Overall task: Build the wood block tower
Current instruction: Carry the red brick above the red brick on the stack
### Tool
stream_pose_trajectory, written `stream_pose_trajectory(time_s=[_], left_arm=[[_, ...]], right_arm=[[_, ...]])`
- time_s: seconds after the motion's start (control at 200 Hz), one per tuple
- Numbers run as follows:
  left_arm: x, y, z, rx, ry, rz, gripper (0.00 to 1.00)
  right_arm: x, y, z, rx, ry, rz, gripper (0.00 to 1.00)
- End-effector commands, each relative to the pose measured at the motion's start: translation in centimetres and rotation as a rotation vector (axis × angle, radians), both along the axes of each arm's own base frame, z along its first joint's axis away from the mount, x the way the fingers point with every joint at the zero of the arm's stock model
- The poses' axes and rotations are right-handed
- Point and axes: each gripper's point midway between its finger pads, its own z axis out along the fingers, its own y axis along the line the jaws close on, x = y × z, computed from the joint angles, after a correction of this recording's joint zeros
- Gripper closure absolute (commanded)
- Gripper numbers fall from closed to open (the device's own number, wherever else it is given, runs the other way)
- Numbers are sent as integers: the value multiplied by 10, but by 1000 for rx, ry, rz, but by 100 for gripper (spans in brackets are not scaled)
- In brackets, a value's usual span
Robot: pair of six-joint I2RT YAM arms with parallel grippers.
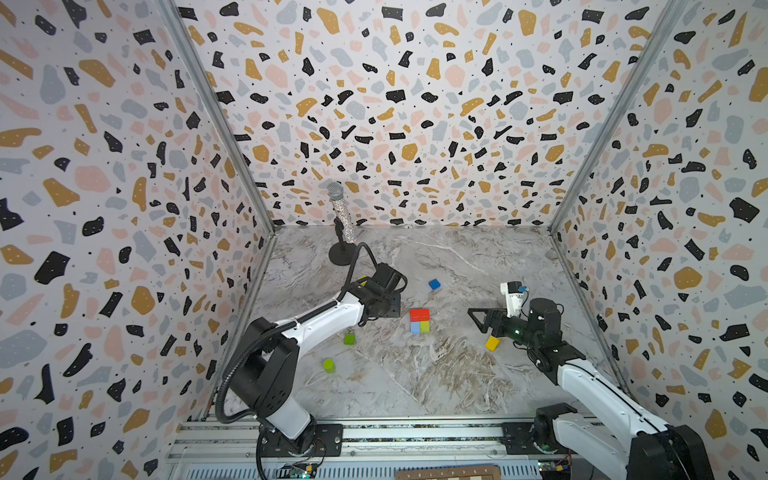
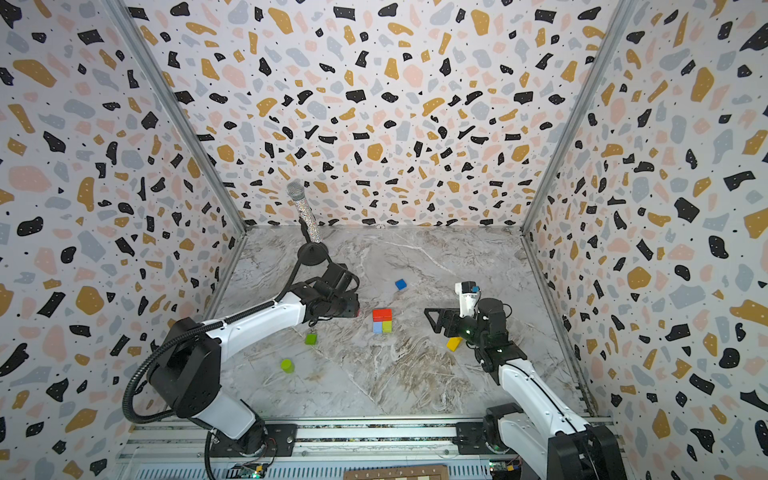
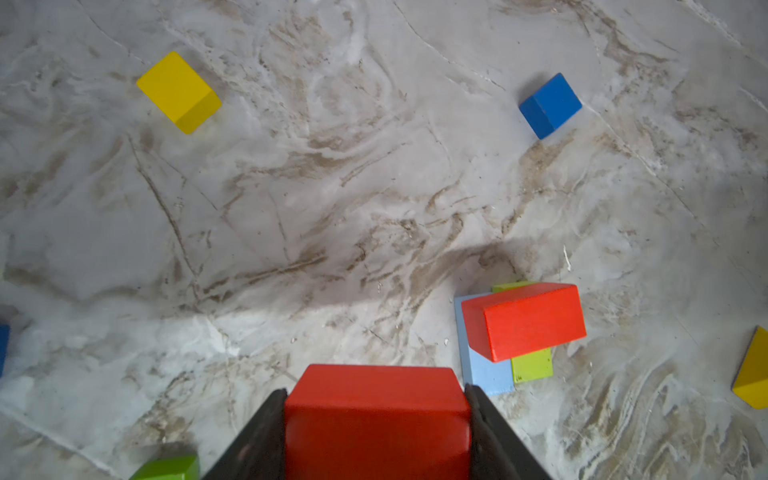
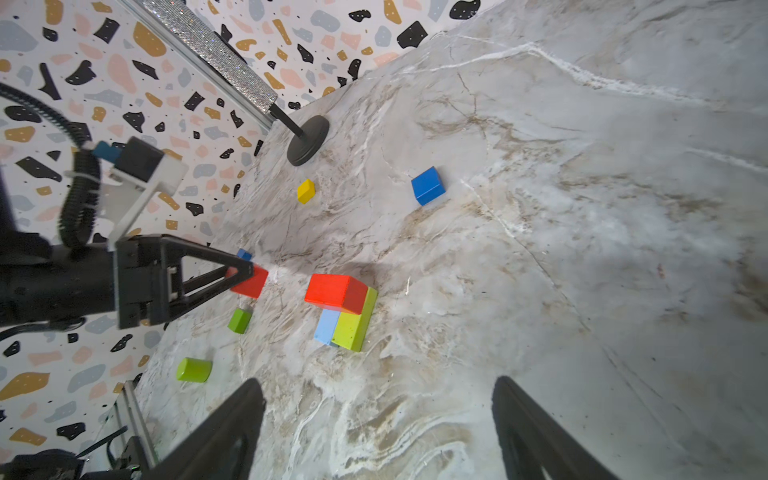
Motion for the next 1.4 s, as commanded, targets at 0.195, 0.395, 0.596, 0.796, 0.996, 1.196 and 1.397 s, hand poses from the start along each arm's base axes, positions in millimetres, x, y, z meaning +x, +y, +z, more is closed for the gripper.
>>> stream_pose_trajectory(time_s=[0.195,0.395,0.596,0.796,0.996,1.196,1.397], left_arm=[[-31,-9,-9,-7,-10,55,59],[-38,-29,-8,-25,-35,67,59],[-38,-49,-10,-17,-34,60,58],[-36,-60,-19,-13,-20,61,58],[-33,-72,-23,-10,-17,58,58],[-28,-81,-27,0,-12,59,58],[-22,-86,-30,10,-7,68,58]], right_arm=[[5,-6,14,11,-70,-42,2],[2,-6,13,18,-77,-39,1],[-1,-10,8,14,-67,-54,1],[-1,-23,2,19,-41,-126,1],[-3,-40,7,44,-74,-204,1],[-3,-45,6,49,-64,-229,1],[-4,-46,6,57,-62,-239,1]])
